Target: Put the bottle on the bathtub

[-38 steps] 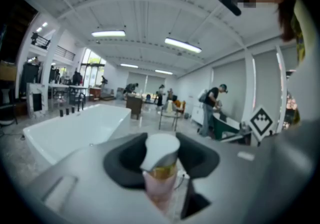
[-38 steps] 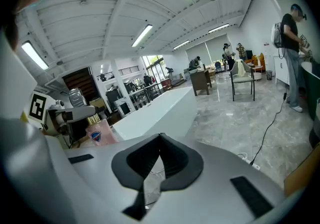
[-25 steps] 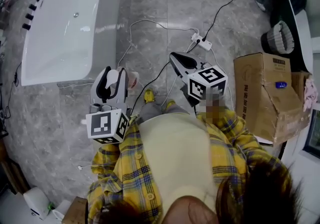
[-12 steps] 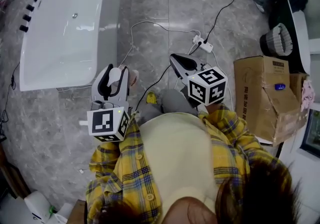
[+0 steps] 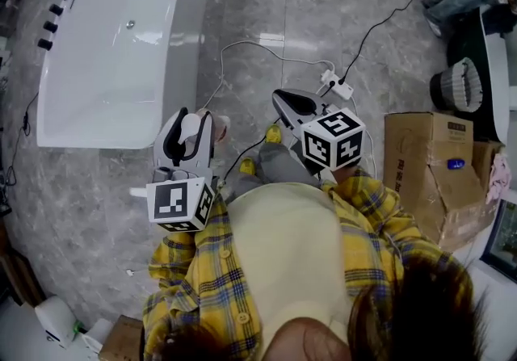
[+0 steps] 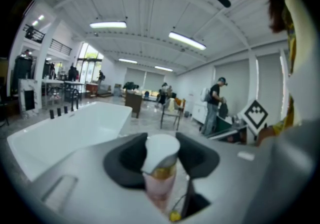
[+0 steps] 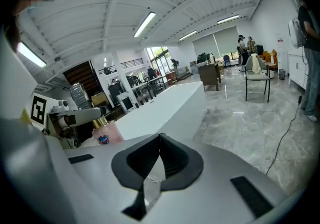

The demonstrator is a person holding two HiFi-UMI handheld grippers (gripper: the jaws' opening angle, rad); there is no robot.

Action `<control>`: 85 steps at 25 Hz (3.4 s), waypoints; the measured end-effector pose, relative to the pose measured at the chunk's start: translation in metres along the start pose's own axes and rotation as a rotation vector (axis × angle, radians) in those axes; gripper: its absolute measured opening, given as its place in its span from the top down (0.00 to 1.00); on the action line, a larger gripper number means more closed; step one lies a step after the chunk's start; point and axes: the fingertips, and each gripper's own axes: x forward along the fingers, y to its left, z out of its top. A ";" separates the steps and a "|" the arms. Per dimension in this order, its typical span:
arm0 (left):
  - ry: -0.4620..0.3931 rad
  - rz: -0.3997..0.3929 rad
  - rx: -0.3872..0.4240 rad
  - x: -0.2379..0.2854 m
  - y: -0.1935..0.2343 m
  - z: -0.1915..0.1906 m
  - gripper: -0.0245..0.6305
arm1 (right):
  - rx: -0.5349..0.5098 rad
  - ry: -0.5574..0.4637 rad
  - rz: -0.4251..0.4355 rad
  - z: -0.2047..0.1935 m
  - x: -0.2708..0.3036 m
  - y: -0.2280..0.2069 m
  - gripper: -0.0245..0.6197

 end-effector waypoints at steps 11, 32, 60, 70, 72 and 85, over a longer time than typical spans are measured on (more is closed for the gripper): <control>0.003 0.080 0.003 0.074 -0.007 0.022 0.69 | -0.023 -0.005 0.085 0.041 0.019 -0.061 0.94; 0.020 0.026 0.014 0.189 0.031 0.051 0.69 | 0.006 -0.005 0.028 0.093 0.077 -0.128 0.94; 0.121 -0.077 0.027 0.330 0.161 0.061 0.69 | 0.038 0.055 -0.063 0.175 0.243 -0.166 0.94; 0.159 -0.063 0.031 0.397 0.177 0.055 0.69 | 0.046 0.096 -0.035 0.192 0.295 -0.212 0.94; 0.174 -0.052 0.023 0.411 0.181 0.052 0.69 | 0.038 0.108 -0.028 0.198 0.303 -0.223 0.94; 0.316 -0.014 0.031 0.519 0.204 0.023 0.69 | 0.063 0.231 0.024 0.205 0.362 -0.301 0.94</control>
